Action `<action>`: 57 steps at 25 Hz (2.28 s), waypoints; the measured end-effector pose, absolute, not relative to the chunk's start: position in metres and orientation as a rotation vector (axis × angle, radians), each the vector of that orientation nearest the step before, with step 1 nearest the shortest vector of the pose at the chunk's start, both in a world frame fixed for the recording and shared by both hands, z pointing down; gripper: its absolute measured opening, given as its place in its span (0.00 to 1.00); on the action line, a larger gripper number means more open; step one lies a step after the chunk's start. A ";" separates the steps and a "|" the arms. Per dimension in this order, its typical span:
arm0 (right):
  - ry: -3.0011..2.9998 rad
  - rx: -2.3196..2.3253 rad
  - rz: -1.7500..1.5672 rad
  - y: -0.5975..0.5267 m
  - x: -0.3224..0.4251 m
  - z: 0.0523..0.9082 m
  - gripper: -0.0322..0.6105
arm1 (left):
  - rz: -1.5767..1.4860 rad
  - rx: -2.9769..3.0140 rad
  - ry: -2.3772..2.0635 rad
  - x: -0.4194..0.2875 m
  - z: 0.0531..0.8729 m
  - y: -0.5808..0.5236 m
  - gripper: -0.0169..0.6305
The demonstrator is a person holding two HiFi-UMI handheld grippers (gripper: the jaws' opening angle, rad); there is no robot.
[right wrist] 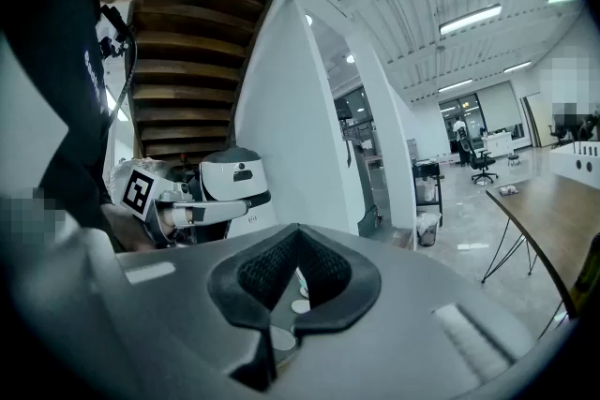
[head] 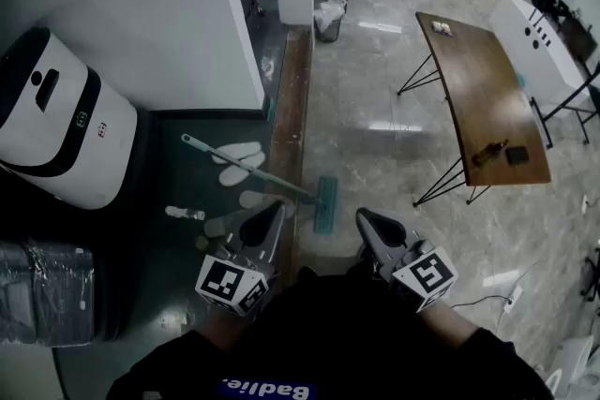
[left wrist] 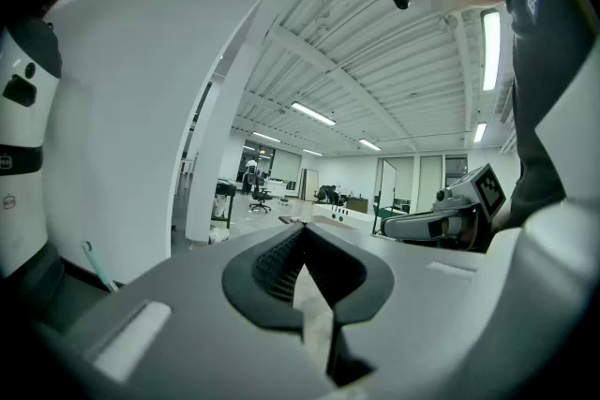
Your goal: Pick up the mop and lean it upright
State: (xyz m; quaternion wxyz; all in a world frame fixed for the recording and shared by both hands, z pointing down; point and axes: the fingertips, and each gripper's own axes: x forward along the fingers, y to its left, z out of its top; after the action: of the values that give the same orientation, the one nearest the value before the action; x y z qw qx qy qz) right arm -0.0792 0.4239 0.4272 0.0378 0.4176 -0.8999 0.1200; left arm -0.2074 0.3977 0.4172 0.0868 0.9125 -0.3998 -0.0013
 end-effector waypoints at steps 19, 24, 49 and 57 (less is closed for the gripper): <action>-2.780 1.269 0.365 0.422 -0.084 0.427 0.07 | 0.043 2.642 -1.268 -0.234 0.457 0.384 0.06; -2.762 1.271 0.347 0.417 -0.084 0.429 0.09 | 0.056 2.653 -1.315 -0.243 0.462 0.372 0.06; -2.664 1.323 0.339 0.402 -0.085 0.435 0.11 | 0.261 2.507 -1.506 -0.320 0.562 0.292 0.24; -2.613 1.340 0.352 0.401 -0.085 0.440 0.11 | 0.292 2.433 -1.548 -0.351 0.593 0.272 0.25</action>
State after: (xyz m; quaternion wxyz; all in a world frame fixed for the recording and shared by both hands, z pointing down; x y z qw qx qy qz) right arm -0.0850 0.4009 0.4402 0.0919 0.4513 -0.8797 0.1186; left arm -0.3510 0.2720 0.5932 0.1212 0.8332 -0.5302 0.1000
